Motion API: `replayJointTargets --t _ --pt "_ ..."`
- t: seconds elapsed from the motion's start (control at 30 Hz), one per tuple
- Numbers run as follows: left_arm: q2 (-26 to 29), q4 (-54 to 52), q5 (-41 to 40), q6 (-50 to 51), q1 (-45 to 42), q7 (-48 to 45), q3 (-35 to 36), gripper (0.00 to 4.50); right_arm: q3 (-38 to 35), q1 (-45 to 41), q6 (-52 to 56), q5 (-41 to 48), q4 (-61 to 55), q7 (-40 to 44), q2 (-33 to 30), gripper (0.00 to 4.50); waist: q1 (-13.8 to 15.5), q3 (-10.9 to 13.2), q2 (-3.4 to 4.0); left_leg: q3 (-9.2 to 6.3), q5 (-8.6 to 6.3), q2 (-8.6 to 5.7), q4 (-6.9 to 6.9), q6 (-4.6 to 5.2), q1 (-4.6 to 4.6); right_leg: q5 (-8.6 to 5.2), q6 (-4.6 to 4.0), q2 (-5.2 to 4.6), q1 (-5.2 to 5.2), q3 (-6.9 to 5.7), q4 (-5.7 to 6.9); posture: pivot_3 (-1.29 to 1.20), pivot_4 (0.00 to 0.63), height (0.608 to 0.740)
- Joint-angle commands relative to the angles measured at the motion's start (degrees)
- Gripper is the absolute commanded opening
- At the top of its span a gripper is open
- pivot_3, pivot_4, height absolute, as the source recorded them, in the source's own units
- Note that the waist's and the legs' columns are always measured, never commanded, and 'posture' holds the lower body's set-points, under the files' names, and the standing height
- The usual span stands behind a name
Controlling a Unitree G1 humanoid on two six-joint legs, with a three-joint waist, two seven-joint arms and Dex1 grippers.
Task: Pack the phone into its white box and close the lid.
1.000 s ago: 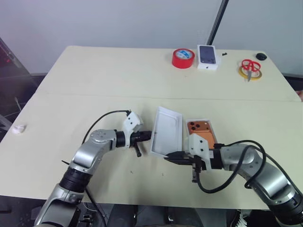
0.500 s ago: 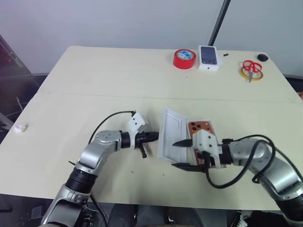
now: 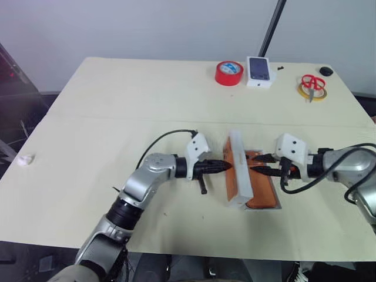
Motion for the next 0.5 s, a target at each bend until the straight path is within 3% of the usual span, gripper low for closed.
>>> replayJointTargets --t 0.03,0.3,0.5 --pt "-1.63 1.01 1.03 -2.03 -1.6 -0.16 -1.12 0.0 -1.72 0.36 -3.71 -4.25 0.82 -1.0 -2.23 0.04 0.01 0.0 0.01 0.0 0.0 0.0 0.0 0.0 0.0 0.0 0.0 0.0 0.0 0.0 0.0 0.0 0.15 0.725" --pt "-3.85 3.46 0.78 -2.08 -2.07 0.83 0.62 0.0 -1.4 0.11 -8.33 -11.64 5.21 -2.25 -4.78 0.04 0.05 -0.01 0.02 0.01 0.0 0.0 0.0 -0.01 0.01 0.0 0.0 -0.01 0.0 0.0 0.0 0.0 0.15 0.725" --pt "-1.37 2.34 0.42 -0.29 -1.8 1.87 3.63 0.0 -1.51 -1.3 -9.61 -13.58 7.08 -2.2 -4.74 0.04 -0.04 -0.02 0.04 0.02 0.01 0.0 0.0 -0.01 0.03 0.0 0.0 -0.01 0.01 0.0 0.01 0.0 0.15 0.725"
